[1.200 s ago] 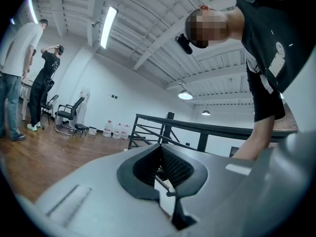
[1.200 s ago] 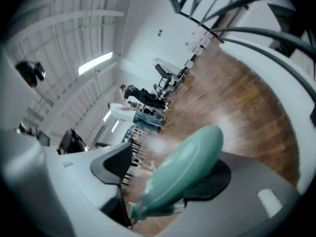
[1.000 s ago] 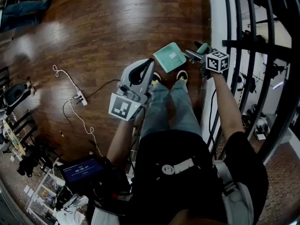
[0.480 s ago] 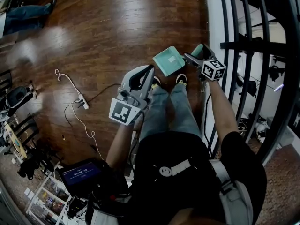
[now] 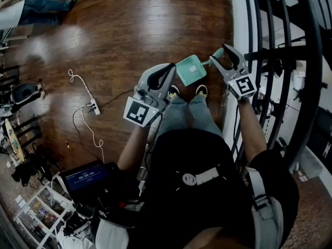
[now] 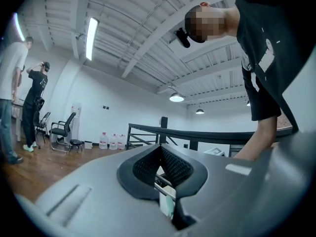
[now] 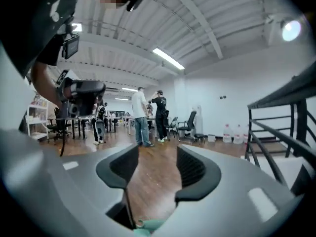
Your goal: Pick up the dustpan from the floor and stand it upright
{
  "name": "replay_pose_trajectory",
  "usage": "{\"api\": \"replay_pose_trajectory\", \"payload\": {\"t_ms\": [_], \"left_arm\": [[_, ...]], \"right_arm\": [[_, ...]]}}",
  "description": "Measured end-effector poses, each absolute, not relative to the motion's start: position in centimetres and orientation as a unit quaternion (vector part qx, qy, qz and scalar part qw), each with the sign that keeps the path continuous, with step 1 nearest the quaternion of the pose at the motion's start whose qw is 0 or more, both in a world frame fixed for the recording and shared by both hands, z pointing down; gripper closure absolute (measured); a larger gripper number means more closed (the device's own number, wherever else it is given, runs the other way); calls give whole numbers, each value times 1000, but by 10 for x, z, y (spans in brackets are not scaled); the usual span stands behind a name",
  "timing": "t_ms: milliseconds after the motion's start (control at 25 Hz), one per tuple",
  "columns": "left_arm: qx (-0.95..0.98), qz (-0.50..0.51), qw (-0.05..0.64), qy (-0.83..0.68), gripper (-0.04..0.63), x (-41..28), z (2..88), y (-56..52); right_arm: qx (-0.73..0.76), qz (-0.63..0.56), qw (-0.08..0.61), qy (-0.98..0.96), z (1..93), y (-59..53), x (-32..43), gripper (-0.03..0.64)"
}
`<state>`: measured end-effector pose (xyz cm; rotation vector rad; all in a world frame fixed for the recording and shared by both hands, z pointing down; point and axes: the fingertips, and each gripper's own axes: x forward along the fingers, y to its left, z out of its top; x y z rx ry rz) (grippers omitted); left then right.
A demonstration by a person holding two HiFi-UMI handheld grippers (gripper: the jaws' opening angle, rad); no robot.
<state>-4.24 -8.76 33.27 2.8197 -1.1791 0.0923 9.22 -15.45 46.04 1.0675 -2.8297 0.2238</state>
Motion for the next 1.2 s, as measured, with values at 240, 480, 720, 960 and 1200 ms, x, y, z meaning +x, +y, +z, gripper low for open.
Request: {"api": "replay_pose_trajectory", "payload": {"t_ms": [240, 480, 720, 960, 1200], "left_arm": [[922, 15, 26, -387, 577, 23, 249, -31], [927, -17, 4, -373, 577, 29, 207, -5], [933, -40, -22, -356, 577, 45, 184, 2], [937, -63, -26, -341, 577, 23, 173, 19], [942, -72, -22, -327, 577, 0, 155, 64]], "right_arm": [[334, 11, 3, -942, 311, -67, 116, 614], [282, -25, -18, -959, 257, -1, 82, 614], [285, -37, -46, -957, 215, 2, 86, 614], [278, -65, -57, -957, 193, 17, 47, 614], [288, -68, -45, -954, 176, 66, 18, 614]]}}
